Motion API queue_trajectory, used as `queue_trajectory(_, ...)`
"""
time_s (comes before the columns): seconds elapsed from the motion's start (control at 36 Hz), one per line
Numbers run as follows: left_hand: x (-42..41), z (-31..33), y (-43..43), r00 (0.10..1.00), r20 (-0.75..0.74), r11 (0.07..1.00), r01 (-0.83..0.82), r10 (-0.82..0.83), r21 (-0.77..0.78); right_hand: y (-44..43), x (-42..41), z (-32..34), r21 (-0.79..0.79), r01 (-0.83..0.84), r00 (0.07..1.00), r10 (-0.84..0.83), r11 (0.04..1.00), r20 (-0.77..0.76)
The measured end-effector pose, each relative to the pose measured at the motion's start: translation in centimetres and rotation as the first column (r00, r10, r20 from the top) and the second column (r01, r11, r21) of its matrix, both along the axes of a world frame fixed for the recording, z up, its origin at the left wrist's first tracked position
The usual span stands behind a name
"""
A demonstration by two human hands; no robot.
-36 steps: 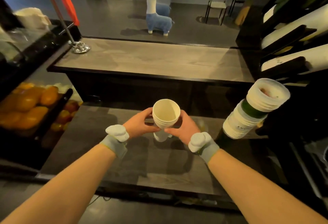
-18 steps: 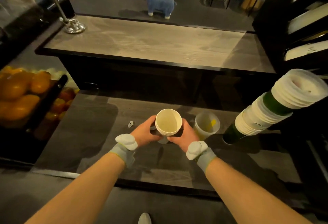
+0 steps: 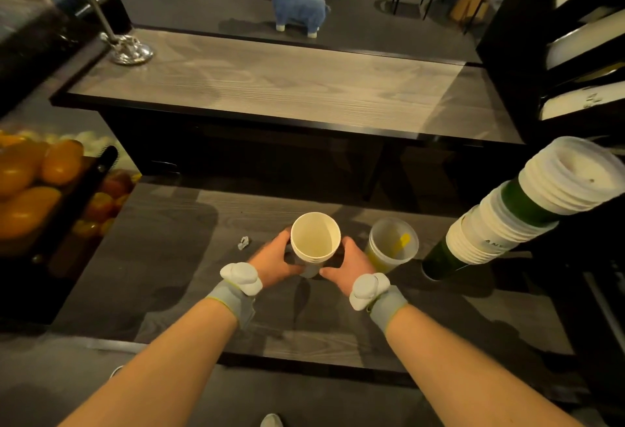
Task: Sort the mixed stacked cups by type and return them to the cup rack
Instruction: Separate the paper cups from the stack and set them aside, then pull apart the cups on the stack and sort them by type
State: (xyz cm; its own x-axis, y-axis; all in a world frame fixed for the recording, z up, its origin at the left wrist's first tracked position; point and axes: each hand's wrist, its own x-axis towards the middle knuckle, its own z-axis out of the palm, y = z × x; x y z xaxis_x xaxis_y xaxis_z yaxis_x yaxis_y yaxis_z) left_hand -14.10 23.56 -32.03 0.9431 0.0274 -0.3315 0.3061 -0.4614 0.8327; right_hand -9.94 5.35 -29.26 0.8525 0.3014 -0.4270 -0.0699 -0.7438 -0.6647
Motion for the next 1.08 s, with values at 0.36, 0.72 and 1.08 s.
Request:
queue_trajectory(0.36,1.6,10.8,1.0,0.995,0.086,0.994,0.048,-0.057,0.103,-2.5,1.9,8.6,0.137,-0.015,0.999,0.008,0.991,0.052)
queue_trajectory(0.72,8.2,22.1,-9.9,0.917,0.298,0.964,0.248,-0.265,0.093,-12.6,5.7,24.3,0.211,0.025,0.864,-0.128,0.977,0.486)
queue_trajectory(1.08,11.7,22.6,-21.8,0.899,0.223,0.926,0.358,-0.377,0.122,-24.7,4.6,24.3,0.215,0.319,0.797,-0.384,0.923,0.467)
